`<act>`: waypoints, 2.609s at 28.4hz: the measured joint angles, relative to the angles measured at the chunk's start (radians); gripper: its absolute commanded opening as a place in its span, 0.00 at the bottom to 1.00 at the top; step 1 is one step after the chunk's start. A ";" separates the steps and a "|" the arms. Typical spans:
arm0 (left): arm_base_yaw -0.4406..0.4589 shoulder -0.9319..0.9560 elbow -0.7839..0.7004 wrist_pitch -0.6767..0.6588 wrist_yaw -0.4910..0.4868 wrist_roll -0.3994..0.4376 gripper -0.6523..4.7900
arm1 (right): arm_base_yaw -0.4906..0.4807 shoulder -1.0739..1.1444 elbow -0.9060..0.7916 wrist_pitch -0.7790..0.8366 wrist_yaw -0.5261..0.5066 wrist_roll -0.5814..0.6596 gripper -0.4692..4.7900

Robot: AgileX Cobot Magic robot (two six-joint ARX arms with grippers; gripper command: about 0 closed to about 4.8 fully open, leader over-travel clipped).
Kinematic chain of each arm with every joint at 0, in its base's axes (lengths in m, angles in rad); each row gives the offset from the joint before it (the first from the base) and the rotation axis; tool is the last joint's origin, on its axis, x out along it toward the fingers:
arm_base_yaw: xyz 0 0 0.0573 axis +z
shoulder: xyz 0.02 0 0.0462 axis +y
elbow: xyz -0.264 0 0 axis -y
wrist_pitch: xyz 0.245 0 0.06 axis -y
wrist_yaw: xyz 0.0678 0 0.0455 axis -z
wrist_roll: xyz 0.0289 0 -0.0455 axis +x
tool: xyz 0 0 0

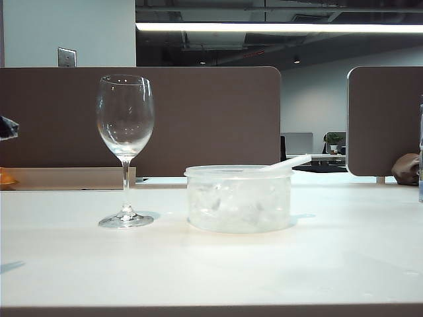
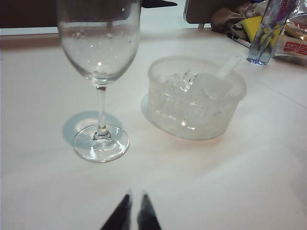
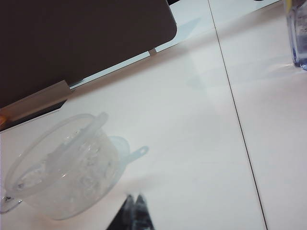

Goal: Pick up an ice shovel filled with ice cubes and pour the ice from the shovel into the glass.

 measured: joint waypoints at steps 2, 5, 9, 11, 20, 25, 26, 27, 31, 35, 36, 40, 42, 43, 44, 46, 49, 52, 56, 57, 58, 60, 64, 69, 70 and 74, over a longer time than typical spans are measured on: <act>0.000 0.000 0.000 0.000 0.000 0.000 0.17 | 0.000 0.000 0.000 0.000 0.000 0.000 0.09; 0.000 0.000 0.000 0.000 0.000 0.000 0.17 | 0.000 0.000 0.000 0.000 0.000 0.000 0.09; 0.000 0.000 0.000 0.000 0.000 0.000 0.17 | 0.000 0.000 0.000 0.000 0.000 0.000 0.09; 0.000 0.000 0.000 0.000 0.000 0.000 0.17 | 0.000 0.000 0.000 0.000 0.000 0.000 0.09; 0.000 0.000 0.000 0.000 0.000 0.000 0.17 | 0.000 0.000 0.000 0.000 0.000 0.000 0.09; 0.000 0.000 0.000 0.000 0.000 0.000 0.17 | 0.000 0.000 0.000 0.001 -0.034 0.013 0.09; 0.000 0.000 0.000 0.000 0.000 0.000 0.17 | 0.000 0.000 0.000 0.001 -0.046 0.014 0.09; 0.000 0.000 0.000 0.000 0.000 0.000 0.17 | 0.000 0.000 0.000 0.002 -0.056 0.016 0.09; 0.000 0.000 0.000 0.000 0.000 0.000 0.17 | 0.000 0.000 0.000 0.002 -0.116 0.027 0.09; 0.000 0.000 0.000 0.000 0.000 0.000 0.17 | 0.000 0.000 0.004 0.050 -0.190 0.043 0.09; 0.000 0.000 0.000 0.000 0.000 0.000 0.17 | 0.000 0.000 0.018 0.049 -0.196 0.049 0.08; 0.000 0.000 0.000 0.000 0.000 0.000 0.17 | 0.000 0.000 0.139 0.007 -0.143 0.055 0.08; 0.000 0.000 0.000 0.000 0.000 0.000 0.17 | 0.000 0.000 0.225 -0.050 -0.060 0.053 0.08; 0.000 0.000 0.000 0.000 0.000 0.000 0.17 | 0.000 0.000 0.256 -0.072 -0.030 0.046 0.08; 0.000 0.000 0.000 0.000 0.000 0.000 0.17 | 0.000 0.000 0.285 -0.092 -0.008 0.034 0.08; 0.000 0.000 0.000 0.000 0.000 0.000 0.17 | 0.000 0.000 0.347 -0.135 0.018 0.001 0.08; 0.000 0.000 0.000 0.000 0.000 0.000 0.17 | 0.000 0.029 0.462 -0.203 0.021 -0.018 0.08; 0.000 0.000 0.000 0.000 0.000 0.000 0.17 | 0.000 0.157 0.616 -0.323 0.015 -0.020 0.08; 0.000 0.000 0.000 0.000 0.000 0.000 0.17 | 0.000 0.356 0.743 -0.351 -0.071 -0.020 0.08; 0.000 0.000 0.000 0.000 0.000 0.000 0.17 | 0.000 0.388 0.756 -0.355 -0.095 -0.020 0.08; 0.000 0.000 0.000 0.000 0.000 0.000 0.17 | 0.000 0.438 0.774 -0.357 -0.130 -0.020 0.08; 0.000 0.000 0.000 0.000 0.000 0.000 0.17 | 0.000 0.538 0.798 -0.355 -0.201 -0.019 0.08; 0.000 0.000 0.000 0.000 0.000 0.000 0.17 | 0.002 0.677 0.807 -0.370 -0.306 -0.019 0.09; 0.000 0.000 0.000 0.000 0.000 0.000 0.17 | 0.005 0.813 0.811 -0.337 -0.317 -0.019 0.09; 0.000 0.000 0.000 0.000 0.000 0.000 0.17 | 0.005 0.830 0.810 -0.330 -0.317 -0.019 0.09; 0.000 0.000 0.000 0.000 0.000 0.000 0.17 | 0.018 0.926 0.811 -0.197 -0.318 -0.018 0.17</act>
